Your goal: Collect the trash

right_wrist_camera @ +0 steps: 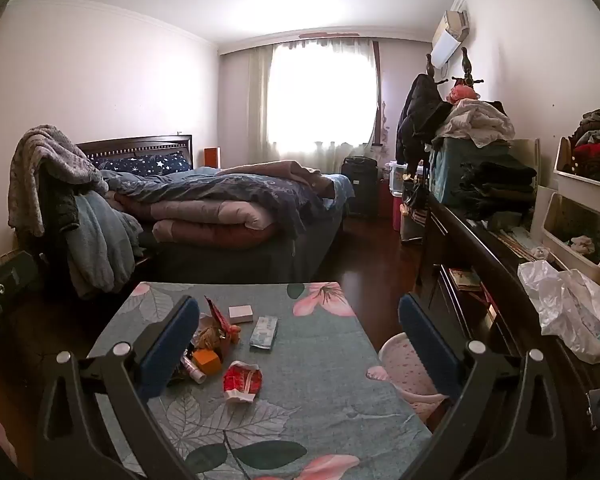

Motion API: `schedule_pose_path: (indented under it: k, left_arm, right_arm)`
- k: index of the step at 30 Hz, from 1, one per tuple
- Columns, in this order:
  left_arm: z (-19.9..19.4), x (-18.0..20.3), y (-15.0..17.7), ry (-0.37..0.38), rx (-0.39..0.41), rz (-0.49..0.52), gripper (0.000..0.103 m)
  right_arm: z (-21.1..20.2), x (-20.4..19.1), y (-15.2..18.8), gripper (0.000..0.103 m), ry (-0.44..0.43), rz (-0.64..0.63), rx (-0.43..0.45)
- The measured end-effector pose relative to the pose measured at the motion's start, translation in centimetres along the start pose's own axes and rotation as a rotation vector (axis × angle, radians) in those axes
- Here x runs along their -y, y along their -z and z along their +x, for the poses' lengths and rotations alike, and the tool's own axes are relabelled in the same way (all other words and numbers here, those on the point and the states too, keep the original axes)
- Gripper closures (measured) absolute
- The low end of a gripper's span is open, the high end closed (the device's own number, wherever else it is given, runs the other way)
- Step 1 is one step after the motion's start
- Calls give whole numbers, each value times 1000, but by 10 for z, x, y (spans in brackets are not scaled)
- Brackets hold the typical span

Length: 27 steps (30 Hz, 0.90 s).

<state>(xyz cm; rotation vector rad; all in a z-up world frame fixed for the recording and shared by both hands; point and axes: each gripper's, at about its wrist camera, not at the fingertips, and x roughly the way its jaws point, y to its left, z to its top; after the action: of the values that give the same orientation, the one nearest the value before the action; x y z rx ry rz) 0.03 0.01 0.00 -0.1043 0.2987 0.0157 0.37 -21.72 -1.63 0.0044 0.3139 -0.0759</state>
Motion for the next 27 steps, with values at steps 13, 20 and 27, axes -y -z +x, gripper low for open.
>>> schedule_pose_path:
  k: [13,20,27]
  left_arm:
    - [6,0,0,-1,8,4,4]
    - [-1,1,0,1,21,4,4]
    - [-2,3,1,-4,11,7,4]
  right_arm:
    - [-4,-1,-6,3,8,-4,15]
    - [-8,2,-2,3,7,-7,24]
    - [-5,1,0,3,4,-17,10]
